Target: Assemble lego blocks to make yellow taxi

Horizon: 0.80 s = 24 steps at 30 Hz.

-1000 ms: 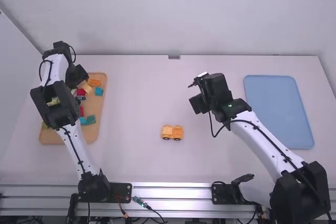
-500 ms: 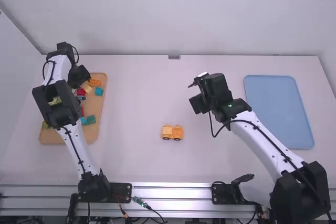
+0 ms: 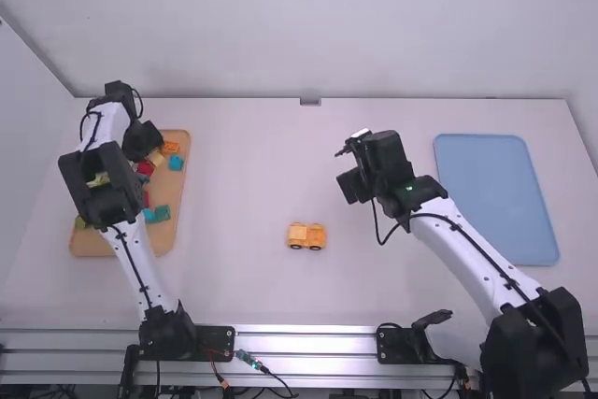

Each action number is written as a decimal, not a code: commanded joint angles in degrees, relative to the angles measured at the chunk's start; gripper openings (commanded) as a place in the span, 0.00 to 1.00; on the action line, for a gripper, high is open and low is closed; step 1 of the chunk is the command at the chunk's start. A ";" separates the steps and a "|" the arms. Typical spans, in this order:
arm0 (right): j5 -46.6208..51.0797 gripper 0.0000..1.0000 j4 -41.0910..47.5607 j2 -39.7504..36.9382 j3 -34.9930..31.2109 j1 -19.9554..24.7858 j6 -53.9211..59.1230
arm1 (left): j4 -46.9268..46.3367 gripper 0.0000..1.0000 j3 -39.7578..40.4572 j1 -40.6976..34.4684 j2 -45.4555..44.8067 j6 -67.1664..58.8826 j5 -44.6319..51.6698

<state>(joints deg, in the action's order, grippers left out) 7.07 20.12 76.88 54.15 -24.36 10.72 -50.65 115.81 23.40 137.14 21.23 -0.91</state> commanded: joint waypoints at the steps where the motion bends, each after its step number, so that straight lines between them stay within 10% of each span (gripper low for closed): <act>1: 0.48 0.99 0.07 0.28 1.70 -0.07 -0.22 | -0.09 0.48 -0.83 -0.15 0.10 -0.04 -0.20; 18: 0.50 0.99 0.07 0.28 1.70 0.00 -0.24 | 5.35 0.46 -7.26 -0.48 0.10 0.50 0.02; 24: 0.35 0.99 0.07 0.28 1.70 0.00 -0.20 | 6.97 0.29 -7.96 -0.52 0.10 1.46 0.00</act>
<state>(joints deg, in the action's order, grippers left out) 7.03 20.14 76.88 54.15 -24.36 10.70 -43.92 109.54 23.24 136.81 22.55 -1.85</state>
